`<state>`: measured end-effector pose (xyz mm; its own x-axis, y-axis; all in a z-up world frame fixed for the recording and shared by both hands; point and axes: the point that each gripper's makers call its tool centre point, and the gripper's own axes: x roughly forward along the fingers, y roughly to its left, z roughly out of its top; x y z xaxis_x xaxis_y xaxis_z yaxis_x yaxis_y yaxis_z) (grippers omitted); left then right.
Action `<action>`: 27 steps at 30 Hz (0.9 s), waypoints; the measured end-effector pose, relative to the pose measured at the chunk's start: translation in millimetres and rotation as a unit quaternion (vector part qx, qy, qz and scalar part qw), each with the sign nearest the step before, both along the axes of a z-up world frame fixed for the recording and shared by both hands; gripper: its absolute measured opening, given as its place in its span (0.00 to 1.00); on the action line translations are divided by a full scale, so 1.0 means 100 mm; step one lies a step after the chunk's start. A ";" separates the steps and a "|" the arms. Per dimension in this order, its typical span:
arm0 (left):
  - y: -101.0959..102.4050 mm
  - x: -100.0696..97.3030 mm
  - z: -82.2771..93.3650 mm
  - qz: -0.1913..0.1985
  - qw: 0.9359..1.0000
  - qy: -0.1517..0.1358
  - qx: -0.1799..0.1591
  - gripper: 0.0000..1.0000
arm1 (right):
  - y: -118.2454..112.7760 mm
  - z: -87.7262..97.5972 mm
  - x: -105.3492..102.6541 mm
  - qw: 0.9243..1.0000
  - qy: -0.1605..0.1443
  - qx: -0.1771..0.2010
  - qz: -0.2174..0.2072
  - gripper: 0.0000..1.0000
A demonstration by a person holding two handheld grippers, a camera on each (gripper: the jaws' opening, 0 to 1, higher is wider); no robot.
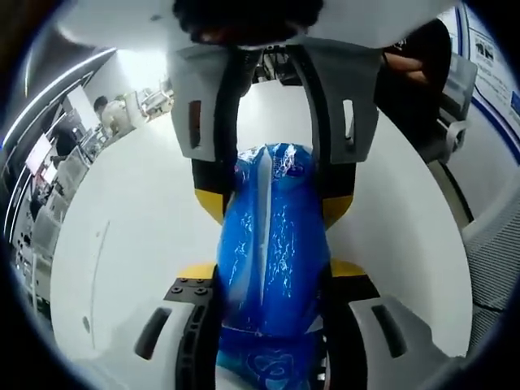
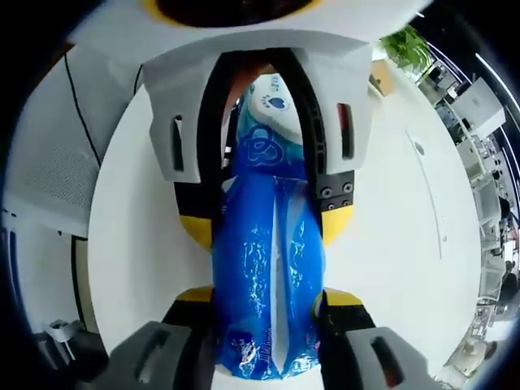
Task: Operate the shoe box by opening the lid, removing the specified soft item, and placing it in the target area until the item is outside and the box remains undamaged.
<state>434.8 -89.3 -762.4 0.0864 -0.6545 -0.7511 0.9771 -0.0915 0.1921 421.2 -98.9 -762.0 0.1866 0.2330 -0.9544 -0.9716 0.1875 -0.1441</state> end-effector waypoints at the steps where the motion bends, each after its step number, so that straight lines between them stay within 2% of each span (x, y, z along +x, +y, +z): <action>1: 0.00 0.00 0.00 -0.001 1.000 -0.001 0.000 0.50 | 0.00 0.00 0.00 1.000 0.000 0.000 0.000 0.46; 27: 0.05 0.05 0.00 -0.002 1.000 -0.008 0.004 0.55 | -0.02 -0.05 0.05 1.000 0.001 -0.005 0.001 0.53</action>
